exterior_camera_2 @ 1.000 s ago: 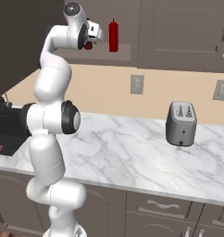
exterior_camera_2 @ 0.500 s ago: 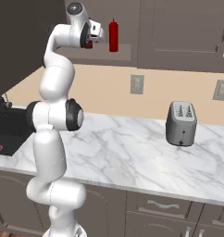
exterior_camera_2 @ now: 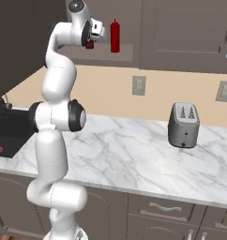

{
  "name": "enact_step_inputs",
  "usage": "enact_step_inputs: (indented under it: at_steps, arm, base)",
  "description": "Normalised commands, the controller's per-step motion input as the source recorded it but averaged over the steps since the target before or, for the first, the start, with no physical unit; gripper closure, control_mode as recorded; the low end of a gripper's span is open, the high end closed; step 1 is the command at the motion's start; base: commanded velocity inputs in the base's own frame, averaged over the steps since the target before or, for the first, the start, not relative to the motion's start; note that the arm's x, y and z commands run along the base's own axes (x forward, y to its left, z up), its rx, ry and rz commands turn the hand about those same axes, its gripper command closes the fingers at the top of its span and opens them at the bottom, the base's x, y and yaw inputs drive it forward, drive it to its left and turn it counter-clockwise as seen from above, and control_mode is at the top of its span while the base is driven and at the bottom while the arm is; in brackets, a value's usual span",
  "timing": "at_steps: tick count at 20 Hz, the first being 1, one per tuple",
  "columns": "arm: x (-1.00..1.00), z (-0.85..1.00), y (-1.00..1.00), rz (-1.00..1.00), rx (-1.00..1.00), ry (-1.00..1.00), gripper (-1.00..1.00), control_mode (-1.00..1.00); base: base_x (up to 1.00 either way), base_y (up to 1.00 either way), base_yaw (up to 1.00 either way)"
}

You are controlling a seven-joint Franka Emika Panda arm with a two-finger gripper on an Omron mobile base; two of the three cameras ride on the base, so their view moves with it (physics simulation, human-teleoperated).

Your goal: Take 2 condiments from the cabinet and move them on the counter near the stove.Make sure the condiments are lined up with each other, next to each other.

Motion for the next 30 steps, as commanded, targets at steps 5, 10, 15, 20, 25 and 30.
enact_step_inputs:
  at_steps: [5, 10, 15, 20, 25, 30]
  arm:
    - [0.00, 0.00, 0.00, 0.00, 0.00, 0.00, 1.00, -1.00]
    - [0.00, 0.00, 0.00, 0.00, 0.00, 0.00, 1.00, -1.00]
    - [-0.15, -0.26, 0.00, 0.00, 0.00, 0.00, 1.00, -1.00]
    - [-0.53, -0.39, 0.00, 0.00, 0.00, -0.03, 1.00, -1.00]
    - [-0.73, -0.22, 0.00, 0.00, 0.00, -0.11, 1.00, -1.00]
    - [-0.93, -0.13, 0.00, 0.00, 0.01, -0.14, 1.00, -1.00]
  base:
    - [0.00, 0.00, 0.00]
    - [0.00, 0.00, 0.00]
    - [0.00, 0.00, 0.00]
    - [0.00, 0.00, 0.00]
    - [0.00, 0.00, 0.00]
    - [0.00, 0.00, 0.00]
